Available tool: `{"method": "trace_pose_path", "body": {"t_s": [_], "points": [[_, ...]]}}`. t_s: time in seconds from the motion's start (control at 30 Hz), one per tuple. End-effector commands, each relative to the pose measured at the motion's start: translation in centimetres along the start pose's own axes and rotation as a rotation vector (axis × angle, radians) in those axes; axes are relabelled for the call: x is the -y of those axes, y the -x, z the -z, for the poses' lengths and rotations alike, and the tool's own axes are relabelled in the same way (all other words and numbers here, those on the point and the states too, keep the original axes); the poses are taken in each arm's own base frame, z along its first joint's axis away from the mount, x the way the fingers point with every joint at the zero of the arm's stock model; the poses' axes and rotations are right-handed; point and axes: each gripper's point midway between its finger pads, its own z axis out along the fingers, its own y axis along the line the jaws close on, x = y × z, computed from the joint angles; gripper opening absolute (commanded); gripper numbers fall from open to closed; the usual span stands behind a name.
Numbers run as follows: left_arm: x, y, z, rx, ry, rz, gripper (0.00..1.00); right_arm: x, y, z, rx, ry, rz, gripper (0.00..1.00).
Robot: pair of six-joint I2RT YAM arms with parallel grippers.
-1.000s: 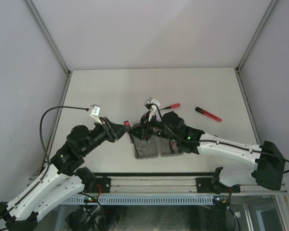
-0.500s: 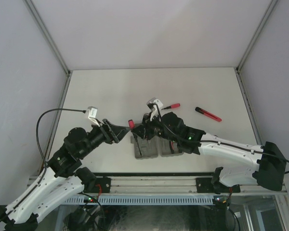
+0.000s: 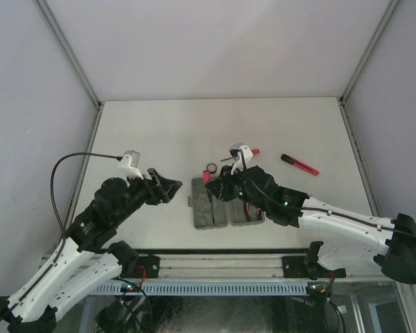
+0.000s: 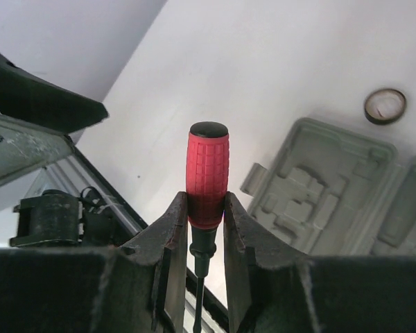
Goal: Sort the tools into containers
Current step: Place the screwdriver in the storage box.
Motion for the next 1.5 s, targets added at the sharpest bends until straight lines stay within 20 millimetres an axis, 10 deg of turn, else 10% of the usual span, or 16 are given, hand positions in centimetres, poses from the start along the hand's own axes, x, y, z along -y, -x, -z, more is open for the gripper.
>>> {"method": "trace_pose_path", "body": {"t_s": [0.0, 0.6, 1.47], "points": [[-1.6, 1.2, 0.0, 0.002, 0.091, -0.050, 0.75, 2.1, 0.3, 0.8, 0.028, -0.084, -0.061, 0.00], [-9.4, 2.5, 0.3, -0.032, 0.343, -0.131, 0.75, 6.0, -2.9, -1.3, -0.083, -0.196, -0.184, 0.00], [-9.7, 3.8, 0.2, 0.011, 0.310, -0.107, 0.74, 11.9, -6.4, -4.3, -0.229, -0.400, -0.177, 0.00]]}}
